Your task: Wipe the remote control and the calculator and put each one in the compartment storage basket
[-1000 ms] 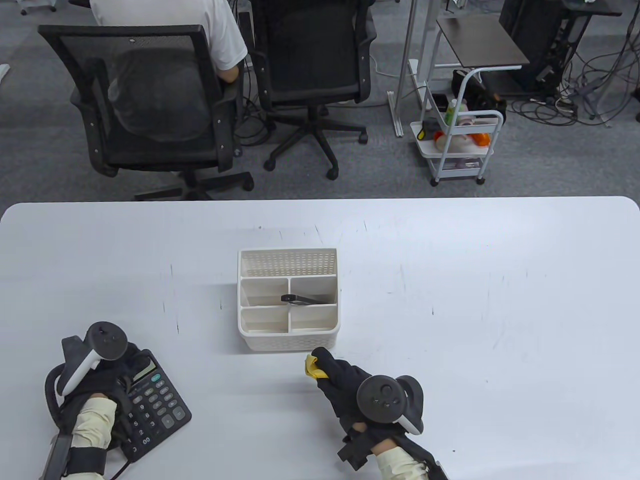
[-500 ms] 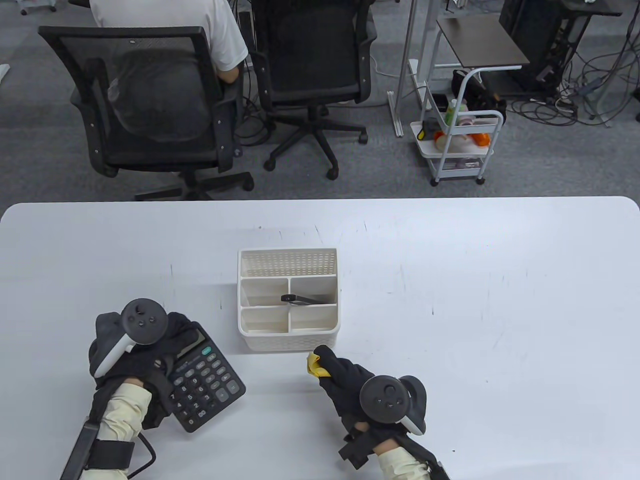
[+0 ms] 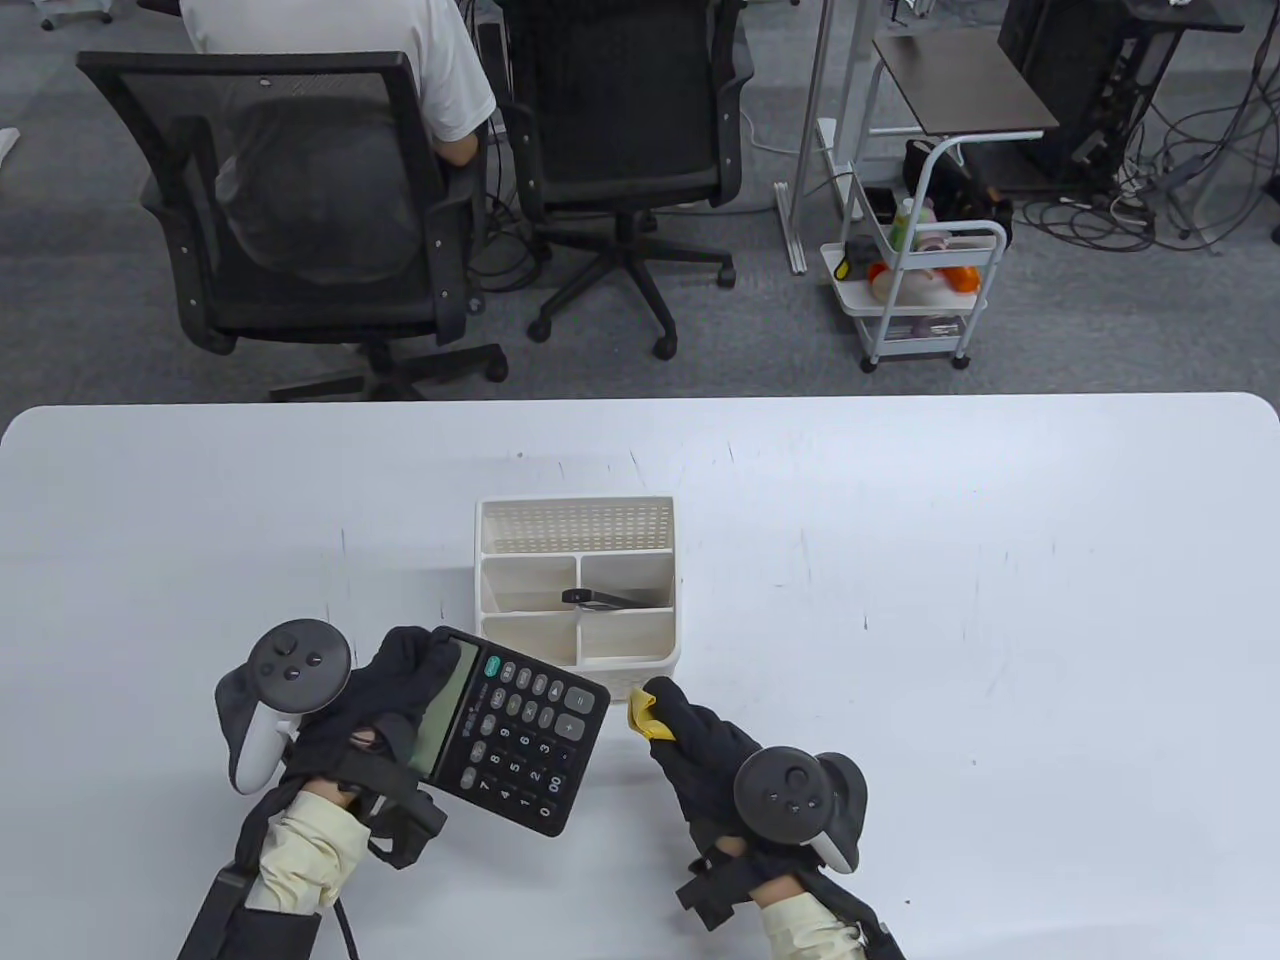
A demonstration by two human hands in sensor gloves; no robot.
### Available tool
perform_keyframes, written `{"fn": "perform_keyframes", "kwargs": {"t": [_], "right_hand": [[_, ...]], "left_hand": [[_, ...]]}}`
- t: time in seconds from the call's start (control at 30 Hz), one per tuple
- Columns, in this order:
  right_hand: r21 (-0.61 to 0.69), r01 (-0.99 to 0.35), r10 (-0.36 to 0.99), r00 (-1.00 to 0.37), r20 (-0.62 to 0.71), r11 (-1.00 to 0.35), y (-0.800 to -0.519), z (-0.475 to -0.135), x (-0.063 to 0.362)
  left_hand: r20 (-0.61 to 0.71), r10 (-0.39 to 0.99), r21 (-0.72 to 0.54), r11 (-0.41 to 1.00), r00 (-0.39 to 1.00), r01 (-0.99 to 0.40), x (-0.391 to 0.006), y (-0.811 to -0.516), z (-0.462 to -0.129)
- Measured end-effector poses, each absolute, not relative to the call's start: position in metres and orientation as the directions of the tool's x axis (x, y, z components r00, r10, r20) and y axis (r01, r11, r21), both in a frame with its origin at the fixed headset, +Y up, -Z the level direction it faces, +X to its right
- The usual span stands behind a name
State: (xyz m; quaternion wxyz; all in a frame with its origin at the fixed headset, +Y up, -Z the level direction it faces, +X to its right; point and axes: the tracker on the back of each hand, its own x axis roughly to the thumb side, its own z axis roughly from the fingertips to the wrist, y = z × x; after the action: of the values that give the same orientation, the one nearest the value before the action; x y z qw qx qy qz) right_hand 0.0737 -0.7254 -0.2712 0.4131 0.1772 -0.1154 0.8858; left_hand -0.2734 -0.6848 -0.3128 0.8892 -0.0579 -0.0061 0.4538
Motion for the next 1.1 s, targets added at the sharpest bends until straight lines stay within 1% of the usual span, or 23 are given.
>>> {"fn": "perform_keyframes", "kwargs": {"t": [0.03,0.13,0.2,0.33,0.4,0.5,0.6,0.67,0.73,0.83,0.9,1.0,1.1], "right_hand": [[-0.062,-0.783,0.702,-0.587,0.403,-0.619,-0.725,-0.271,0.075],[-0.081,-0.817,0.740,-0.555,0.380,-0.571,-0.724,-0.271,0.080],[-0.092,-0.828,0.751,-0.544,0.373,-0.554,-0.723,-0.271,0.083],[-0.099,-0.850,0.778,-0.515,0.360,-0.517,-0.724,-0.272,0.088],[-0.091,-0.869,0.799,-0.485,0.356,-0.486,-0.725,-0.271,0.088],[-0.079,-0.895,0.821,-0.436,0.367,-0.440,-0.723,-0.269,0.086],[-0.098,-0.902,0.817,-0.423,0.391,-0.420,-0.720,-0.267,0.085],[-0.117,-0.896,0.793,-0.436,0.425,-0.429,-0.717,-0.265,0.082],[-0.146,-0.873,0.749,-0.476,0.460,-0.465,-0.715,-0.263,0.079],[-0.177,-0.815,0.643,-0.551,0.532,-0.551,-0.712,-0.258,0.069],[-0.189,-0.751,0.546,-0.606,0.579,-0.633,-0.710,-0.255,0.059],[-0.230,-0.657,0.412,-0.668,0.620,-0.718,-0.708,-0.250,0.046],[-0.241,-0.596,0.338,-0.692,0.638,-0.766,-0.708,-0.247,0.034]], "left_hand": [[-0.049,0.823,-0.104,0.560,0.566,-0.822,-0.273,-0.688,-0.312],[-0.093,0.888,-0.165,0.432,0.450,-0.886,-0.269,-0.707,-0.311],[-0.116,0.917,-0.174,0.360,0.382,-0.917,-0.266,-0.720,-0.309],[-0.183,0.937,-0.215,0.256,0.296,-0.942,-0.258,-0.740,-0.301],[-0.218,0.944,-0.226,0.200,0.250,-0.953,-0.255,-0.746,-0.299],[-0.213,0.943,-0.250,0.198,0.254,-0.948,-0.251,-0.745,-0.297],[-0.211,0.952,-0.297,0.155,0.223,-0.942,-0.246,-0.744,-0.295],[-0.210,0.955,-0.314,0.137,0.209,-0.940,-0.243,-0.743,-0.294],[-0.203,0.957,-0.332,0.133,0.208,-0.934,-0.239,-0.743,-0.293],[-0.184,0.957,-0.326,0.155,0.223,-0.932,-0.235,-0.739,-0.291],[-0.175,0.959,-0.309,0.159,0.221,-0.938,-0.235,-0.737,-0.289],[-0.175,0.964,-0.310,0.138,0.199,-0.941,-0.234,-0.737,-0.288],[-0.167,0.971,-0.339,0.106,0.171,-0.935,-0.232,-0.738,-0.287]]}}
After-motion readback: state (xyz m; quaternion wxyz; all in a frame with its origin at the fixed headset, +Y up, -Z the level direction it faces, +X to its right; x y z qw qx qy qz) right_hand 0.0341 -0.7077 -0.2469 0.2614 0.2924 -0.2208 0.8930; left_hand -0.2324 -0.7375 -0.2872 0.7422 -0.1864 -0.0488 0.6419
